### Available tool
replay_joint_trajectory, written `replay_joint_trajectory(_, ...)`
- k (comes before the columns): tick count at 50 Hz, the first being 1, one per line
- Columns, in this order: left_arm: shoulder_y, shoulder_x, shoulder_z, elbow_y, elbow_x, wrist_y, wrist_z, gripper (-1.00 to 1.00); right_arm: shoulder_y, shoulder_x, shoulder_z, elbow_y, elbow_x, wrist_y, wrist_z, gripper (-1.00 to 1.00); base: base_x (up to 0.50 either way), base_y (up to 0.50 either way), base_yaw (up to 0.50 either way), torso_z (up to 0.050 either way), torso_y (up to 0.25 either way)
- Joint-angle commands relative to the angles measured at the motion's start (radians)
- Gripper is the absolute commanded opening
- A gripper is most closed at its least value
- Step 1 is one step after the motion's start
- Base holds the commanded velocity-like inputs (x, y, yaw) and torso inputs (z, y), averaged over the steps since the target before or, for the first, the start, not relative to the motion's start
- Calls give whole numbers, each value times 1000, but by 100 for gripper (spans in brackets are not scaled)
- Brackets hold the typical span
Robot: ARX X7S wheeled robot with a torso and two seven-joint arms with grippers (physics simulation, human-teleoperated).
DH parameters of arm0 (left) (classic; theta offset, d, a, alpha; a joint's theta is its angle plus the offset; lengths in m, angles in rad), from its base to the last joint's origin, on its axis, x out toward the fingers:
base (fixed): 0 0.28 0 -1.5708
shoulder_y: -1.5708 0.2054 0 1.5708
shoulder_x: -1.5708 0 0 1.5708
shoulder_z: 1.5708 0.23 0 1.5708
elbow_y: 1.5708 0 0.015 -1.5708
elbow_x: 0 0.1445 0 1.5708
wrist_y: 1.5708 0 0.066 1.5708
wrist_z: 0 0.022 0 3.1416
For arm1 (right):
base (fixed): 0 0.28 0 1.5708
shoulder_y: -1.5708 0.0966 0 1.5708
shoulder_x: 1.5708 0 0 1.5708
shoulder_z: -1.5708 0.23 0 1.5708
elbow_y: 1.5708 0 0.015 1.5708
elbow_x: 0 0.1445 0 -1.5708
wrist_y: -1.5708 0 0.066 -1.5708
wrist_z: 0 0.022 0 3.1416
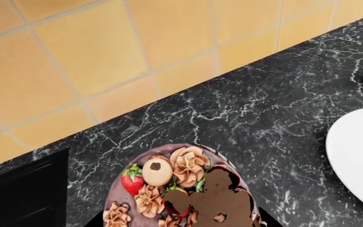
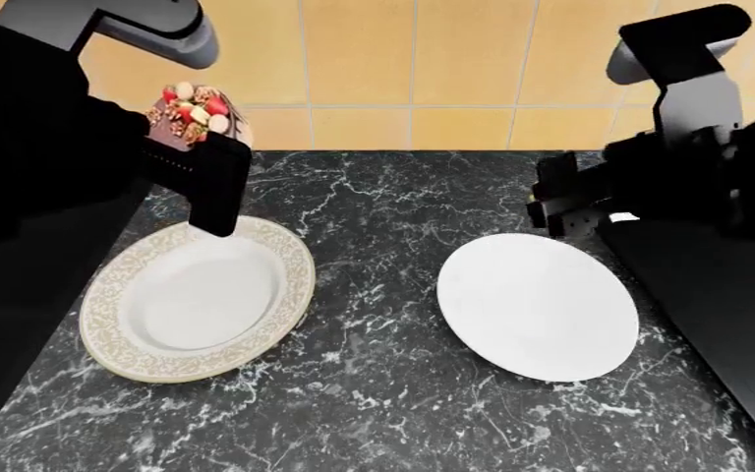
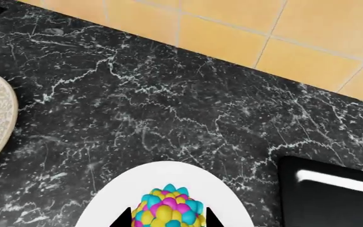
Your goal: Move the dessert items from the plate to the tray.
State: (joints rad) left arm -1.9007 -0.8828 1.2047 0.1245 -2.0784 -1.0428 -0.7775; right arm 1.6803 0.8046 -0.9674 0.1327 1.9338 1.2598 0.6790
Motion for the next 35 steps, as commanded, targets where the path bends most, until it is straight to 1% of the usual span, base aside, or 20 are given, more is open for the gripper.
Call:
replay_joint_trajectory(1,-28,-16,-26,14,-3,24,-28,-100,103,69,63,-66,55,-10,67,-100,0,0,0,0,0)
replay_joint_trajectory(13,-52,-38,-59,25,7,40,-25,-100,154,124,127,-153,71,-64,118,-100,-14,0,0,0,1)
replay_joint_trajectory(21,-41,-42,-66,28,10,56,-25,-100,139,129,138,-157,53,-99,124,-100,-400,0,0,0,0)
replay_joint_trajectory(27,-40,-37,-68,27,11,57,-23,-100,134,135,139,-157,62,-106,130,-100,-308,-311,0,3,0)
replay_joint_trajectory(35,-41,-38,-71,31,7,57,-28,-100,125,138,136,-161,73,-112,140,-100,-43,-497,0,0,0)
